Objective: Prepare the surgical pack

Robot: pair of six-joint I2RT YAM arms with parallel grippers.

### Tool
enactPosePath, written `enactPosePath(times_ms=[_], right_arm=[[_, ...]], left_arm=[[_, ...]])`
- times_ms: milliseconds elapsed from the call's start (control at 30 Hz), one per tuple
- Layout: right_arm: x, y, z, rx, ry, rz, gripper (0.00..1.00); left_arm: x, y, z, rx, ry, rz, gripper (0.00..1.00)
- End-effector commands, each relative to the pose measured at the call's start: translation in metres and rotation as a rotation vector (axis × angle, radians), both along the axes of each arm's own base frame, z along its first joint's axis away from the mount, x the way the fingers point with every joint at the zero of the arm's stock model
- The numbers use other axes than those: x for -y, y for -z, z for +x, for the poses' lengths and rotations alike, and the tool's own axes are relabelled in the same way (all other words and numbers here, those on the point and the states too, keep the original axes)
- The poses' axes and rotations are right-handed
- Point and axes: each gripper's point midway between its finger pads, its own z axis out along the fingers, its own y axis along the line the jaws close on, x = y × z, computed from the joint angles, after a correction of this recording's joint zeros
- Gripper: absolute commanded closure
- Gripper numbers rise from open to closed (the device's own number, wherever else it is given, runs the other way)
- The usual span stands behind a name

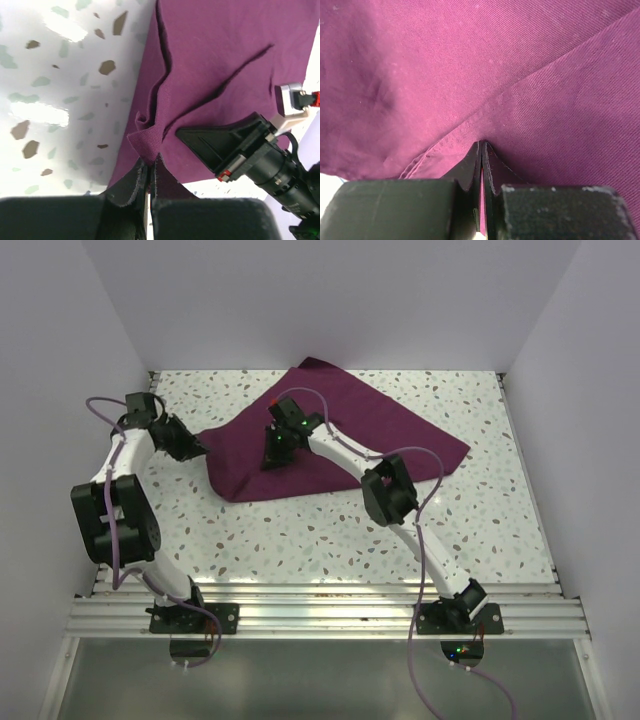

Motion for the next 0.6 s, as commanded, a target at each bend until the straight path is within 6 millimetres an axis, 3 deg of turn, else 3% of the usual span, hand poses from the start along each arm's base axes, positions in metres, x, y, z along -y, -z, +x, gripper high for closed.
enactPosePath(times_ms=[0, 100, 133, 233, 300, 333, 367, 400, 433, 467, 500, 533, 567], right_arm=[[-0.004, -0.019, 0.015, 0.047, 0.036, 0.029, 1.0], [-0.006, -0.059, 0.026, 0.069, 0.062, 0.109, 1.0], [-0.003, -0.085, 0.031, 0.094, 0.074, 0.138, 1.0], [0.032, -0.134, 0.05, 0.128, 0.148, 0.186, 1.0], [0.073, -0.147, 0.071, 0.141, 0.211, 0.172, 1.0], [0.095, -0.138, 0.072, 0.124, 0.238, 0.13, 1.0], [0.129, -0.158, 0.083, 0.164, 0.274, 0.118, 1.0], [0.152, -0.159, 0.082, 0.157, 0.296, 0.08, 1.0], [0.178, -0.136, 0.078, 0.123, 0.329, 0.008, 1.0], [0.213, -0.155, 0.081, 0.169, 0.361, -0.011, 1.0], [0.234, -0.149, 0.08, 0.169, 0.385, -0.05, 1.0], [0.257, -0.121, 0.068, 0.113, 0.405, -0.114, 1.0], [0.288, -0.116, 0.07, 0.114, 0.445, -0.15, 1.0]], left_arm=[[0.016, -0.036, 0.014, 0.1, 0.022, -0.041, 1.0], [0.026, -0.047, 0.019, 0.117, 0.04, -0.052, 1.0], [0.031, -0.052, 0.022, 0.131, 0.05, -0.054, 1.0], [0.042, -0.062, 0.025, 0.149, 0.073, -0.068, 1.0], [0.051, -0.065, 0.027, 0.151, 0.089, -0.081, 1.0], [0.059, -0.07, 0.029, 0.163, 0.107, -0.084, 1.0], [0.064, -0.074, 0.031, 0.169, 0.114, -0.091, 1.0], [0.069, -0.082, 0.035, 0.188, 0.123, -0.093, 1.0], [0.079, -0.085, 0.036, 0.196, 0.143, -0.098, 1.0], [0.085, -0.091, 0.039, 0.207, 0.152, -0.112, 1.0], [0.091, -0.098, 0.043, 0.224, 0.163, -0.116, 1.0], [0.103, -0.102, 0.045, 0.23, 0.188, -0.121, 1.0], [0.11, -0.105, 0.046, 0.234, 0.201, -0.126, 1.0]])
